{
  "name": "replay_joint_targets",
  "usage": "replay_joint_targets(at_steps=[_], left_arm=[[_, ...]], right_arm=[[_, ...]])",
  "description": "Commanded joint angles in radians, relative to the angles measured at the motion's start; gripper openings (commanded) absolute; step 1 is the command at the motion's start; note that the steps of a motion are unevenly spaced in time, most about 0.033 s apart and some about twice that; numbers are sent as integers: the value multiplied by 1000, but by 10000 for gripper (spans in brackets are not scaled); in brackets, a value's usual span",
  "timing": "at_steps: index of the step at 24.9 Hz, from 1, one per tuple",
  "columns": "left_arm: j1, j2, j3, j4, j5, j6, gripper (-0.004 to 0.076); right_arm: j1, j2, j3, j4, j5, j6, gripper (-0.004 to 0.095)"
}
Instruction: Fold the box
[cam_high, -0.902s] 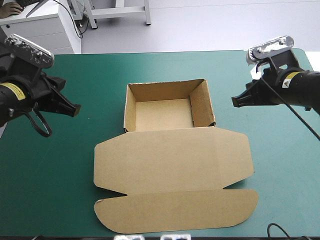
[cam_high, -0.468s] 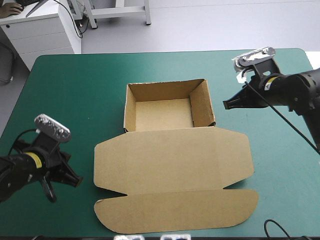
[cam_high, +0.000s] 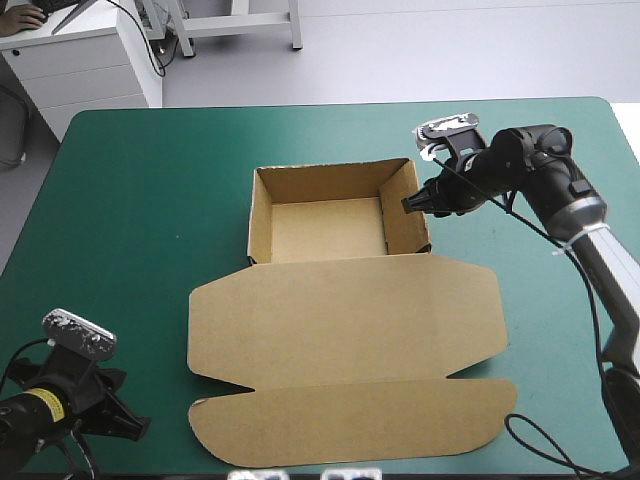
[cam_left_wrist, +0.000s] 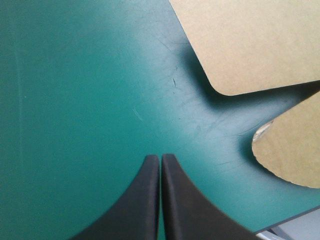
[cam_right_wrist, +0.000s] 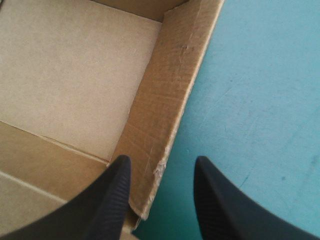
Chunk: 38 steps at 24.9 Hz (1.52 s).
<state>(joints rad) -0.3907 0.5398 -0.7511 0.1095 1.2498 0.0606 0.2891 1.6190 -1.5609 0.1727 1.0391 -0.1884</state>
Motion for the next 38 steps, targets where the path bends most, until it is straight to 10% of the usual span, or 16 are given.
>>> replay_joint_targets(at_steps=[1, 19, 28, 38], left_arm=[[0, -8, -20, -5, 37, -26, -8], [0, -8, 61, 1, 30, -26, -8], [0, -8, 61, 1, 26, -26, -8], [0, -8, 61, 9, 15, -26, -8]], right_arm=[[-7, 22, -23, 22, -53, -17, 516], [-7, 206, -28, 66, -115, -5, 490], [-16, 230, -81, 35, -99, 5, -18], [-439, 232, -269, -163, 9, 35, -19]])
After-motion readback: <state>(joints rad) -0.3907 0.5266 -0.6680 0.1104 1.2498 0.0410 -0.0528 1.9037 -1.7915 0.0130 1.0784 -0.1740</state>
